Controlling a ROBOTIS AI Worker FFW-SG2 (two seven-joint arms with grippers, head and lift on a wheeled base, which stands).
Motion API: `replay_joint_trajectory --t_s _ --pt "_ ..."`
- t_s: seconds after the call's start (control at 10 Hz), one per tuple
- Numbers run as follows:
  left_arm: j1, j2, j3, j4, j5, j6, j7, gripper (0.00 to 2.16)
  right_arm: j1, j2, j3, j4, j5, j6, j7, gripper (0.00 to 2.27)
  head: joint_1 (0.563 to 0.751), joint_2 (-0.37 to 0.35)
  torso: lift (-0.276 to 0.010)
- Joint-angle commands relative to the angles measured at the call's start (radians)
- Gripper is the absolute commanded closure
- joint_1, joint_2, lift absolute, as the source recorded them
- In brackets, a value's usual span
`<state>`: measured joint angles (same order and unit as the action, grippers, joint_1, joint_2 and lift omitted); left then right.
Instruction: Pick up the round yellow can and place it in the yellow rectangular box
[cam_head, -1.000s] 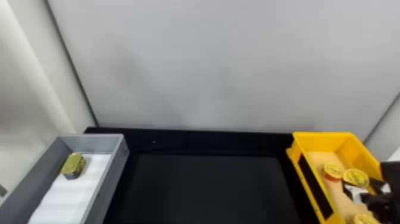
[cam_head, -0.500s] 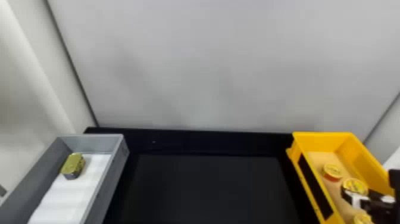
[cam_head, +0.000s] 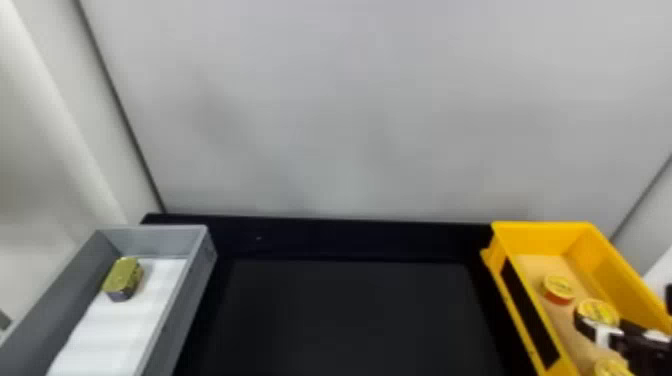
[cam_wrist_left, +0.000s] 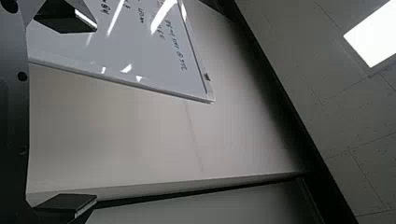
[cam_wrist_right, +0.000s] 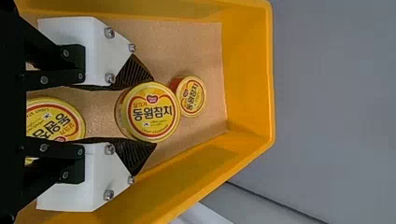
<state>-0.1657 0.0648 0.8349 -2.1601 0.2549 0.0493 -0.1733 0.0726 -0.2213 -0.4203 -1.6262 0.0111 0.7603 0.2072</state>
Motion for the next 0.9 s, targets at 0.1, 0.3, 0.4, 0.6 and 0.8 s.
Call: replay_joint_trajectory --t_s 0.1,0.3,0.4,0.6,0.8 --pt "0.0 -0.002 0.001 -0.003 -0.002 0.0 0.0 0.01 0.003 -0.009 -0.005 0.009 -0.025 0.012 0.0 0.78 0.629 0.012 -0.055" --pt "0.0 -0.003 0.005 -0.003 -0.002 0.001 -0.002 0.01 0.004 -0.01 0.0 0.005 -0.025 0.009 0.0 0.43 0.629 0.012 -0.055" --pt "0.002 -0.003 0.005 -0.004 -0.002 0.001 0.0 0.01 0.004 -0.013 0.003 -0.001 -0.025 0.007 0.0 0.22 0.629 0.012 -0.055" --pt "0.002 -0.003 0.005 -0.004 -0.002 0.001 -0.002 0.01 0.004 -0.021 0.006 -0.009 -0.025 0.006 -0.002 0.09 0.629 0.012 -0.055" --pt "0.005 -0.005 0.011 -0.007 -0.002 0.001 0.0 0.01 0.006 -0.02 0.005 -0.03 -0.025 0.007 -0.023 0.03 0.629 0.012 -0.055"
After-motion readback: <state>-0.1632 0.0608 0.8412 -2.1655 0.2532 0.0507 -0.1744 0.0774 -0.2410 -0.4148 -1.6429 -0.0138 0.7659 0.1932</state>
